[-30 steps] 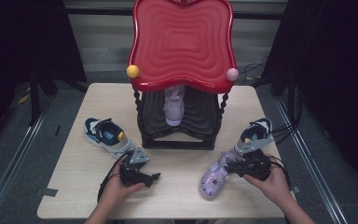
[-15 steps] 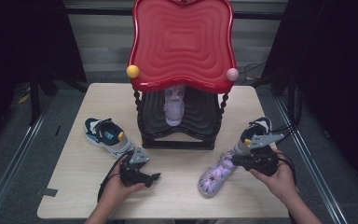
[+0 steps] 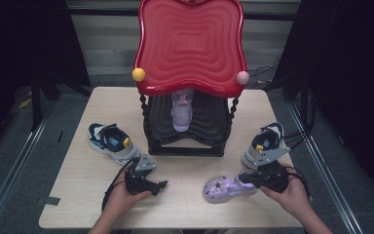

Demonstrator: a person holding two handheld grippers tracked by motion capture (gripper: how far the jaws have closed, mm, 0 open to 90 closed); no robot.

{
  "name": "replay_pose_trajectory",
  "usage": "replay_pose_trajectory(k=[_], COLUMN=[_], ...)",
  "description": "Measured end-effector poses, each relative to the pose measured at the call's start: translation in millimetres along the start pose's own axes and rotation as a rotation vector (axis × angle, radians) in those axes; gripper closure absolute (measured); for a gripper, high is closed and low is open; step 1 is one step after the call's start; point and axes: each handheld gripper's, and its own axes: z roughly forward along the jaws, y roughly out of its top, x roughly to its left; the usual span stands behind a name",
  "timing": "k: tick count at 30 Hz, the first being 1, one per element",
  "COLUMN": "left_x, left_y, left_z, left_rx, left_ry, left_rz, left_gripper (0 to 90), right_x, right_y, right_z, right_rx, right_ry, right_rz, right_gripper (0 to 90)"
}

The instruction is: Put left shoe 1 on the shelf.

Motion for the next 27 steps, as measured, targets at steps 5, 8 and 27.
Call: replay_pose_trajectory(k=[5, 8, 27], left_x=[0.1, 0.1, 0.1], left_y=[-0.1, -0.1, 0.0], left_z=[0.1, 0.2, 0.0], left_rx=[-0.002, -0.003, 0.000], left_ry=[-0.001, -0.002, 0.000], left_rz=[0.000, 0.000, 0.000], left_gripper=[15.7, 15.7, 15.7], right_x=[2.3, -2.8, -17.9], right_y=[-7.9, -10.6, -10.7], right_z=[-8.3, -8.3, 3.1], right_rx=[-0.014, -0.027, 0.001], right_ry=[0.001, -0.040, -0.098], right_rz=[-0.005, -0.018, -0.112], right_gripper=[80.2, 75.7, 55.3])
